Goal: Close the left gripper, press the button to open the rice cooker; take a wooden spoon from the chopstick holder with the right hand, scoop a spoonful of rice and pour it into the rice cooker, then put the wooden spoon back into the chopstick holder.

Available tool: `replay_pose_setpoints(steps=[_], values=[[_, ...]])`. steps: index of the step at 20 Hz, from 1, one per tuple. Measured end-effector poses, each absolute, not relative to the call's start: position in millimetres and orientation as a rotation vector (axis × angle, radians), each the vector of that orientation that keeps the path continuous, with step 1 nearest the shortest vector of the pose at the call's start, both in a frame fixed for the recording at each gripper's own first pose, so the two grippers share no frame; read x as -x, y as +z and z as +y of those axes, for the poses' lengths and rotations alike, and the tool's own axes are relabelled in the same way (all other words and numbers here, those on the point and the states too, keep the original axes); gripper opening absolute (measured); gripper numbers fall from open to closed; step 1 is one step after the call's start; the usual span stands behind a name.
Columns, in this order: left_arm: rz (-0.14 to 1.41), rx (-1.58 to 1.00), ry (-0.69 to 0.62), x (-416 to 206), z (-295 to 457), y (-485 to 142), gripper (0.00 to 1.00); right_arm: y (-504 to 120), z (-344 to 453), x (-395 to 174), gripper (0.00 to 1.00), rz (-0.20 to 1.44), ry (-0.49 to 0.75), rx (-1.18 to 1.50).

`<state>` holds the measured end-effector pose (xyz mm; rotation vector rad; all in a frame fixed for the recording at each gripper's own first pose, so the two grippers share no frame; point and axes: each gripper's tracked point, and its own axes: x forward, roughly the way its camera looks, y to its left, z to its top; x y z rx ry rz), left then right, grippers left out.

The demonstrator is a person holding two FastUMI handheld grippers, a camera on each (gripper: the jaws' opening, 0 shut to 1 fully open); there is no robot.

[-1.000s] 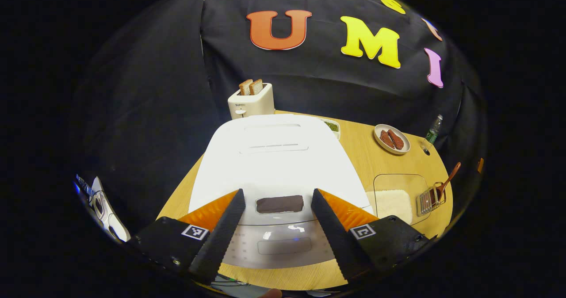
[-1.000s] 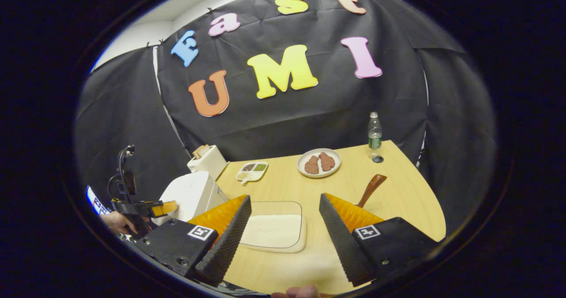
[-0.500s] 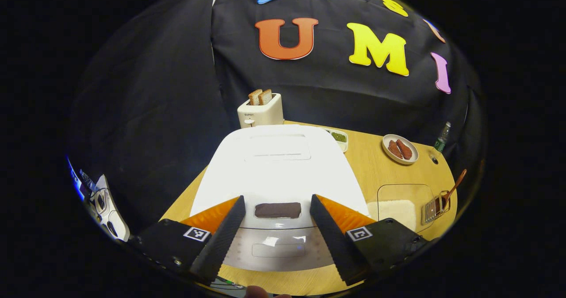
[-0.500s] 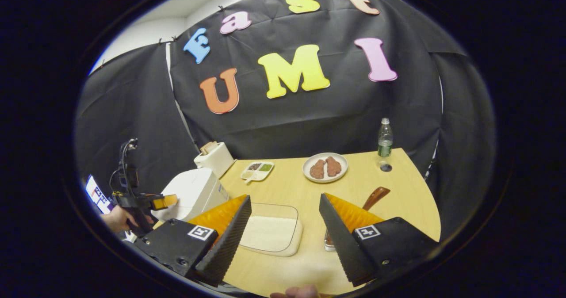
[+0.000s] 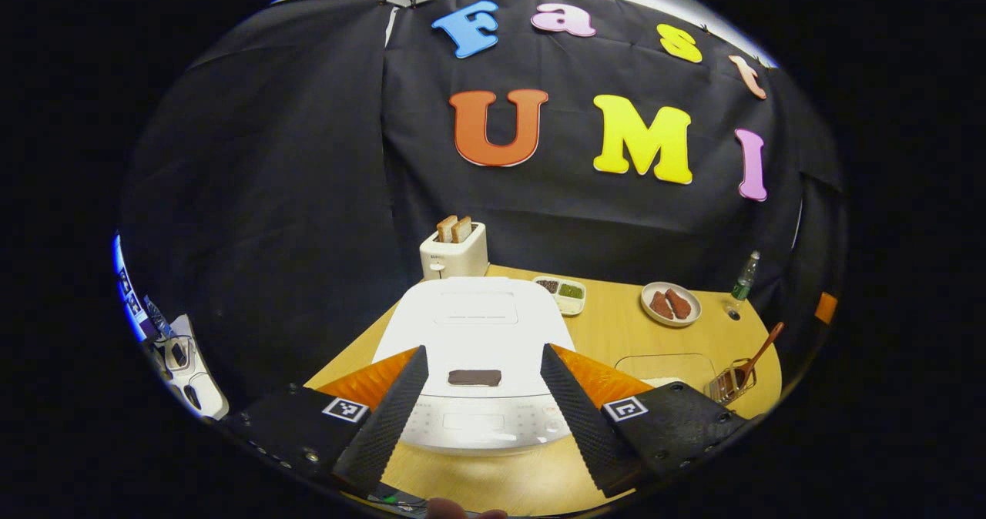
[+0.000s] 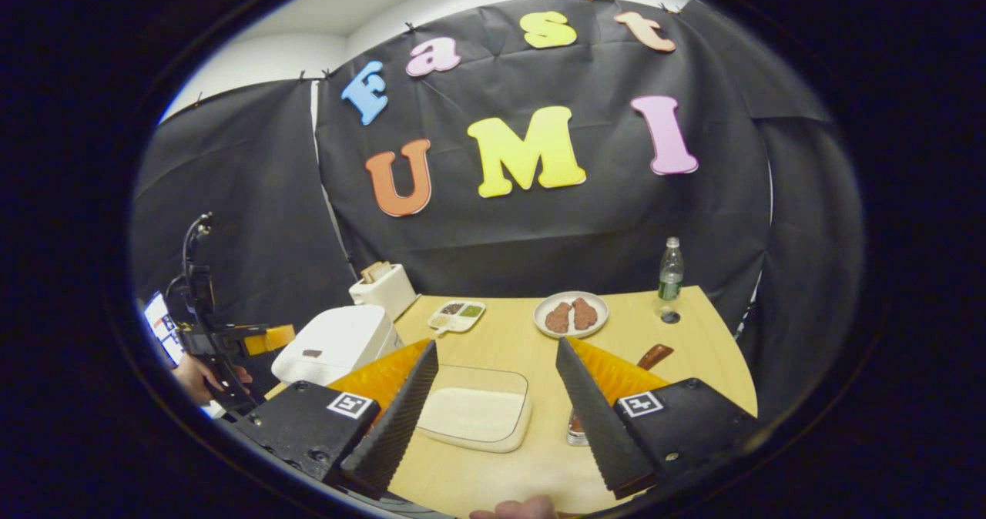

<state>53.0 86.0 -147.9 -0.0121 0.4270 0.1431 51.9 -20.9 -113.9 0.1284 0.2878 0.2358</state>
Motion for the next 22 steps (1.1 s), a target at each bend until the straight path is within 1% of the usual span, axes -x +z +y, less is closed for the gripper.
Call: replay_pose_setpoints(steps=[5, 6, 9, 10, 11, 16, 19, 21, 22], values=[[0.29, 0.011, 0.056, 12, 64, -77, 0.94, -71, -4, 6, 0.99, 0.189, 0.173, -0.082], [0.271, 0.006, 0.034, 25, 59, -66, 0.94, -65, -1, 19, 1.0, 0.176, 0.158, -0.075], [0.206, 0.024, -0.035, 63, 39, -32, 0.94, -40, 3, 61, 1.0, 0.117, 0.105, -0.062], [0.184, 0.028, -0.057, 77, 33, -23, 0.94, -33, 1, 74, 0.99, 0.095, 0.08, -0.055], [0.164, 0.029, -0.077, 88, 28, -15, 0.94, -28, 0, 86, 1.0, 0.076, 0.056, -0.046], [0.086, 0.061, -0.152, 131, 13, 3, 0.94, -19, 9, 134, 1.0, 0.023, -0.004, 0.006], [0.077, 0.065, -0.168, 151, 9, 6, 0.94, -16, 12, 155, 0.99, 0.003, -0.04, 0.019], [0.06, 0.068, -0.168, 162, 9, 11, 0.94, -15, 15, 167, 1.0, -0.008, -0.055, 0.014], [0.051, 0.068, -0.165, 166, 10, 12, 0.94, -13, 16, 170, 0.99, -0.014, -0.063, 0.011]])
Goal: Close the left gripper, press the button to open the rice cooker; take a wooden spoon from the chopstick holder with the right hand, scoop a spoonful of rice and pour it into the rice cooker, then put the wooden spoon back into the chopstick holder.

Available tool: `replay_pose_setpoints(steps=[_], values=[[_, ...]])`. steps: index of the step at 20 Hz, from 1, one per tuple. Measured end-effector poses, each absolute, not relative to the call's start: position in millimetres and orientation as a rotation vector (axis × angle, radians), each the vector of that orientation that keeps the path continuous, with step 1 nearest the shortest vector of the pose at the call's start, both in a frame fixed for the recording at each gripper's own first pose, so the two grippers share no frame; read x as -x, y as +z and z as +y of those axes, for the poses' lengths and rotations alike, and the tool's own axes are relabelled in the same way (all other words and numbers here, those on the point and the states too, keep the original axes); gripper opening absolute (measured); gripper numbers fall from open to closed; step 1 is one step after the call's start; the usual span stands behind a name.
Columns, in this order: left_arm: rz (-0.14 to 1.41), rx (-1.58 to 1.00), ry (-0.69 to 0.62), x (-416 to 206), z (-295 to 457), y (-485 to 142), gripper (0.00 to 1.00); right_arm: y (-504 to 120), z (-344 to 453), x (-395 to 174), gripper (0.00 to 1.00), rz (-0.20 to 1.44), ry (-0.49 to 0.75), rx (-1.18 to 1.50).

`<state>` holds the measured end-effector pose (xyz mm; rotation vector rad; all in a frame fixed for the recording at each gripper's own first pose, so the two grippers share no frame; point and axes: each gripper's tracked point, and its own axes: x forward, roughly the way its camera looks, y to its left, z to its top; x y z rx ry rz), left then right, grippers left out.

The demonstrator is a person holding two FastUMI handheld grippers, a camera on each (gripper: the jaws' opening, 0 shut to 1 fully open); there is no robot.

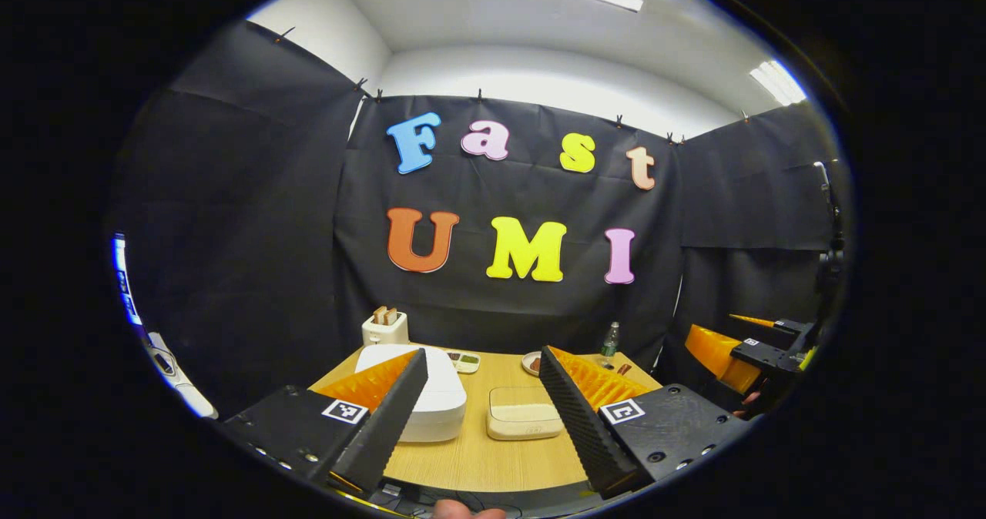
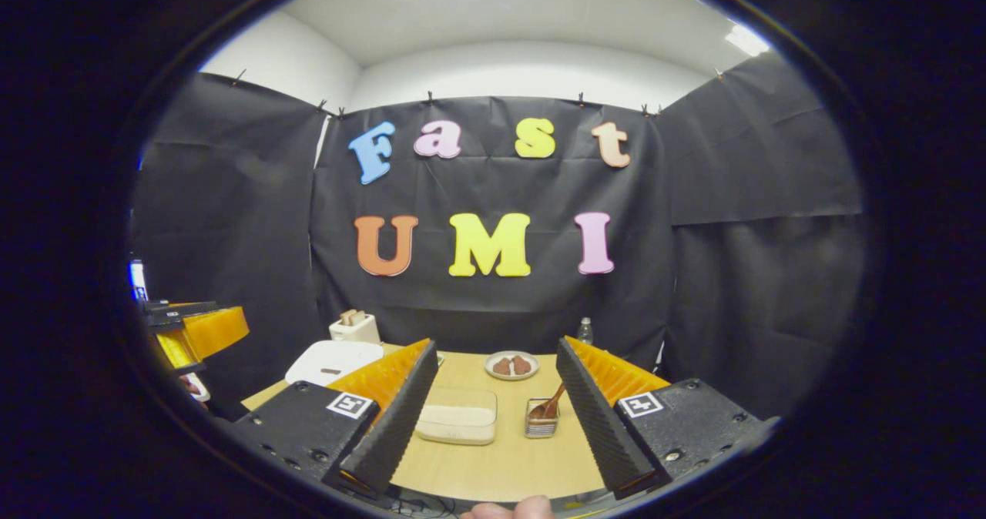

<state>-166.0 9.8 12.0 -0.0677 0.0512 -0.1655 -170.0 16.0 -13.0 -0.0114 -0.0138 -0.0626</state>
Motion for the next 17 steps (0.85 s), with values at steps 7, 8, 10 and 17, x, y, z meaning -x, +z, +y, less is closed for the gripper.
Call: replay_pose_setpoints(steps=[7, 8, 10, 17], values=[[-0.017, 0.042, -0.181, 181, 13, 25, 0.94, -13, 22, 186, 1.0, -0.035, -0.076, 0.008], [-0.018, 0.042, -0.181, 180, 13, 24, 0.94, -14, 22, 187, 0.99, -0.035, -0.076, 0.01], [-0.02, 0.043, -0.187, 181, 10, 23, 0.94, -15, 22, 184, 1.0, -0.034, -0.077, 0.008], [-0.028, 0.026, -0.181, 174, 8, 26, 0.94, -18, 24, 175, 0.99, -0.022, -0.06, -0.002]])
